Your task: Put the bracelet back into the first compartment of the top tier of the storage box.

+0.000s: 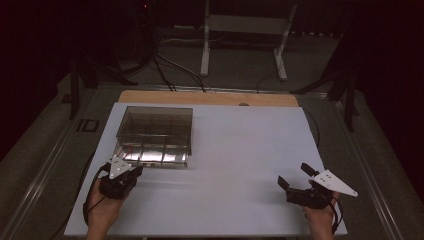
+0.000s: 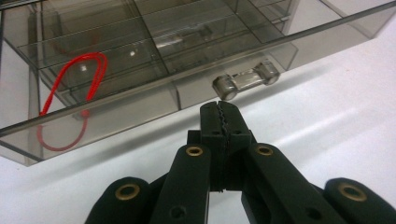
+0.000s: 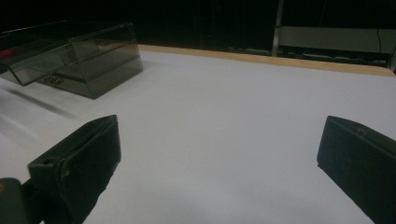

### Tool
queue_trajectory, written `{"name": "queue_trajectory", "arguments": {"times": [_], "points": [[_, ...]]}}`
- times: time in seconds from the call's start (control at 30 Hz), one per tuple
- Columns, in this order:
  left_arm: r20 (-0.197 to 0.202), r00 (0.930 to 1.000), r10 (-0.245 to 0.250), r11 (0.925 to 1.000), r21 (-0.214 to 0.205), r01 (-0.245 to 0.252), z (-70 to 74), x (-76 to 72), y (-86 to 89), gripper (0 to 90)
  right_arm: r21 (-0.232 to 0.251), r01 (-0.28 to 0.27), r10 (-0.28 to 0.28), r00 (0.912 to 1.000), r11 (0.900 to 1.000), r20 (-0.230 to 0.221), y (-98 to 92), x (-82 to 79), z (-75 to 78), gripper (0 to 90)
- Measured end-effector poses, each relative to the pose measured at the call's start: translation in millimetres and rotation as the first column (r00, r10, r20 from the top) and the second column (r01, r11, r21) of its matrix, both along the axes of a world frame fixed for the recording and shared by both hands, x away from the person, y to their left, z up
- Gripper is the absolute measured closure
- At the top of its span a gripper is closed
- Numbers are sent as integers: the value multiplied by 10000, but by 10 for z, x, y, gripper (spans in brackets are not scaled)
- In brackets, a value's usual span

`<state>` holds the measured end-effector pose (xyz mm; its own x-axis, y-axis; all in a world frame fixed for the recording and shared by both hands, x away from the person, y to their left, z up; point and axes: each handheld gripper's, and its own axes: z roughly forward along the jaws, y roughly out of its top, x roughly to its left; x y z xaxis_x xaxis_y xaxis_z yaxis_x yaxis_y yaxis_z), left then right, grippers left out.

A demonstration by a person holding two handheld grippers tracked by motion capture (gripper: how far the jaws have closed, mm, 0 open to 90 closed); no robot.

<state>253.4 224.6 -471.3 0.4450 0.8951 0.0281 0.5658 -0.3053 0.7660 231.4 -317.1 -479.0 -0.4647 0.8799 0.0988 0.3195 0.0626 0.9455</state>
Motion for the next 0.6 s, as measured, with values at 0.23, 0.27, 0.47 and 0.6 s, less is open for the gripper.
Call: {"name": "queue_trajectory", "arguments": {"times": [0.23, 0.27, 0.47, 0.6], "points": [[6, 9998, 196, 9998, -17, -196, -14, 49, -1, 900, -1, 4, -4, 10000, 10000, -3, -1, -1, 0, 0], [8, 9998, 203, 9998, 9, -203, -12, 53, -2, 900, -1, 4, -4, 10000, 10000, -4, -1, -1, 0, 0], [18, 9998, 189, 9998, -14, -189, -12, 63, -8, 900, -18, -6, 7, 10000, 10000, 5, 0, -1, 0, 0], [23, 9998, 220, 9998, -31, -220, -11, 72, -9, 900, -14, -3, 3, 10000, 10000, -2, 0, 0, 0, 0]]}}
